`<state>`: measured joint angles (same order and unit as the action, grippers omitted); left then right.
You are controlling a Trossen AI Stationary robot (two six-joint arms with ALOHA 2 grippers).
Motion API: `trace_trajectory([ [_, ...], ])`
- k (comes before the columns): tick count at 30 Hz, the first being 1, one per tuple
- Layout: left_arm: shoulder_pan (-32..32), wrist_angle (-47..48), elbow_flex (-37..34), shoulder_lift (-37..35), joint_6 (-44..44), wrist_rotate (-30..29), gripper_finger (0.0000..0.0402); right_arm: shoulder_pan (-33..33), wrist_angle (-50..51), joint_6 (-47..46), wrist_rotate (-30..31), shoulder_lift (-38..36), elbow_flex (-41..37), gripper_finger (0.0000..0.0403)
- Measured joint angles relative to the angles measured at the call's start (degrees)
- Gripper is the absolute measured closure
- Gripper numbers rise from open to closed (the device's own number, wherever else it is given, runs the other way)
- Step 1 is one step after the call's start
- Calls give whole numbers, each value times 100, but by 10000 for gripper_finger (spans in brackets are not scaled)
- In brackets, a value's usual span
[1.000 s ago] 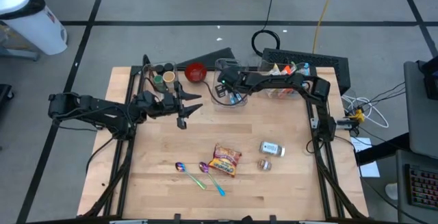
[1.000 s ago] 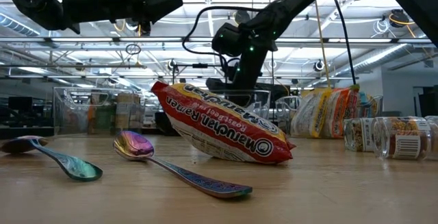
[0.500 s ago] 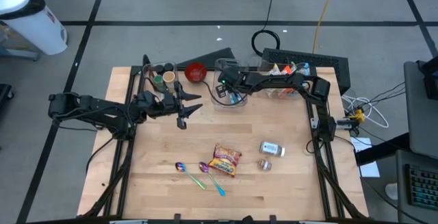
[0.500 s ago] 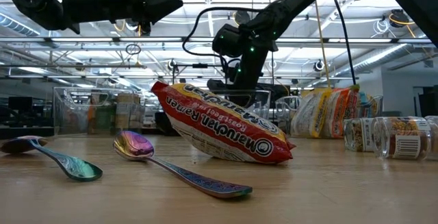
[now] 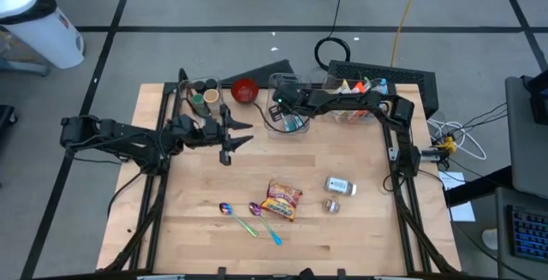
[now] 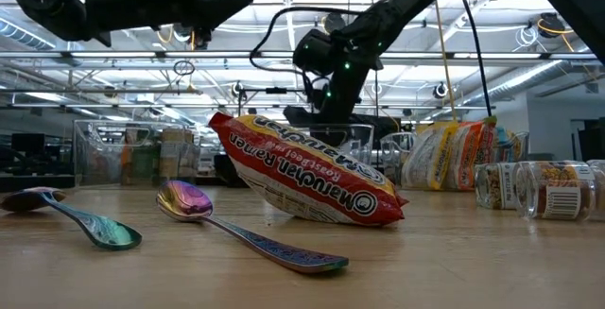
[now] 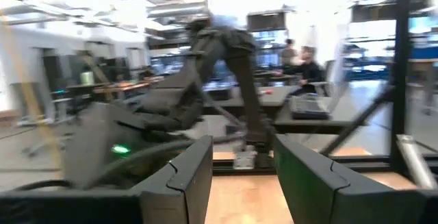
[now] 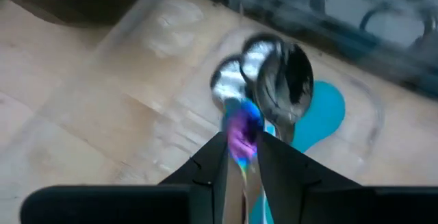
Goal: Pick & Place Food Item
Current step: Put the red noodle pack into the right transparent bin
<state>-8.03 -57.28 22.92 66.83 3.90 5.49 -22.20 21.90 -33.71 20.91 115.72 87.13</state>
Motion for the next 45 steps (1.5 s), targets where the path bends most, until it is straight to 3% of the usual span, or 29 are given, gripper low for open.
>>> trace_trajectory([
  [5, 209, 154, 0, -154, -4, 265, 238, 133, -718, 607, 6, -286, -4, 329],
  [10, 444, 1010, 0, -679, 4, 224, 238, 429, -1210, 1279, 2, -605, -3, 327],
  [18, 848, 2302, 0, -1581, -382, 200, 238, 864, -1419, 1499, -13, -877, -2, 326],
  [25, 1288, 2772, 0, -1733, -650, 192, 238, 1093, -1370, 2329, -15, -874, -20, 325],
  [30, 1564, 2794, 0, -1735, -665, -149, 238, 1056, -1980, 2045, -14, -863, -427, 325],
  [35, 1791, 2844, 0, -1735, -627, -502, 238, 836, -1862, 1726, -11, -865, -513, 324],
  [39, 1895, 2847, 0, -1735, -326, -654, 238, 756, -1686, 1936, -4, -865, -518, 299],
  [45, 1941, 2848, 0, -1735, -157, -712, 238, 844, -1682, 2282, -55, -1112, -522, 225],
])
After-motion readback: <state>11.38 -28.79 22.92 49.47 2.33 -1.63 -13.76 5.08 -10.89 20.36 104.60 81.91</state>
